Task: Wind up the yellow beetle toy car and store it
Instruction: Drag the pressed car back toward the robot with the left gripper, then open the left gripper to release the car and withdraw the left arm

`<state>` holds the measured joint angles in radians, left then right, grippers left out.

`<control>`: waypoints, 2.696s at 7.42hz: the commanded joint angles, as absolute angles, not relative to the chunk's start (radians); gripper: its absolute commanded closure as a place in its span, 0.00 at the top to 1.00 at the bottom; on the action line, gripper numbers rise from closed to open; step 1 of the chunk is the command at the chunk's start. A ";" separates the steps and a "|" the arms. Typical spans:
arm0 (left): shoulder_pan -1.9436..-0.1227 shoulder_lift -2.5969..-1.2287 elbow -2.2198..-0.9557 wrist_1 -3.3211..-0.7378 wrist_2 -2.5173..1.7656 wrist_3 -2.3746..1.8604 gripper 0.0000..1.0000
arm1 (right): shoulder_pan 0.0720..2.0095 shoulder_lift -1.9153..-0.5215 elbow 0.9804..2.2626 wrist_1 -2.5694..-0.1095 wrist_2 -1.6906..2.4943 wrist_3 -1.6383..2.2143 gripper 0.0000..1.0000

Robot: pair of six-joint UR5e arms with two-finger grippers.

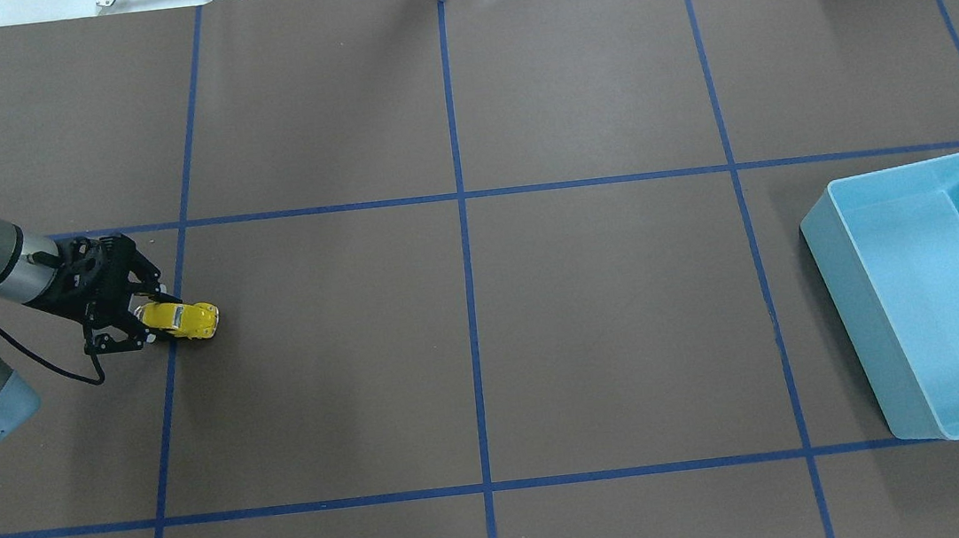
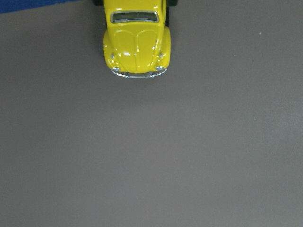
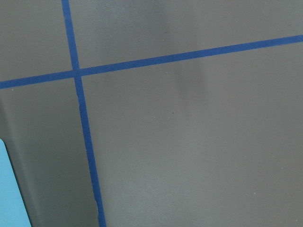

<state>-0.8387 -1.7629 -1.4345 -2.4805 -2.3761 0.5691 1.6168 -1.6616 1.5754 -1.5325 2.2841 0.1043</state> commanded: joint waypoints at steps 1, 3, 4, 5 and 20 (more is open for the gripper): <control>-0.841 -1.753 -1.434 -2.482 -2.376 0.569 0.04 | 1.617 -1.663 1.575 -1.532 2.284 0.104 1.00; -0.847 -1.740 -1.434 -2.497 -2.376 0.569 0.04 | 1.617 -1.663 1.575 -1.532 2.284 0.104 1.00; -0.850 -1.735 -1.434 -2.505 -2.376 0.571 0.04 | 1.617 -1.663 1.575 -1.532 2.284 0.104 1.00; -0.853 -1.735 -1.434 -2.505 -2.376 0.571 0.04 | 1.617 -1.661 1.575 -1.532 2.284 0.104 1.00; -0.867 -1.720 -1.434 -2.516 -2.381 0.578 1.00 | 1.617 -1.663 1.577 -1.532 2.284 0.104 1.00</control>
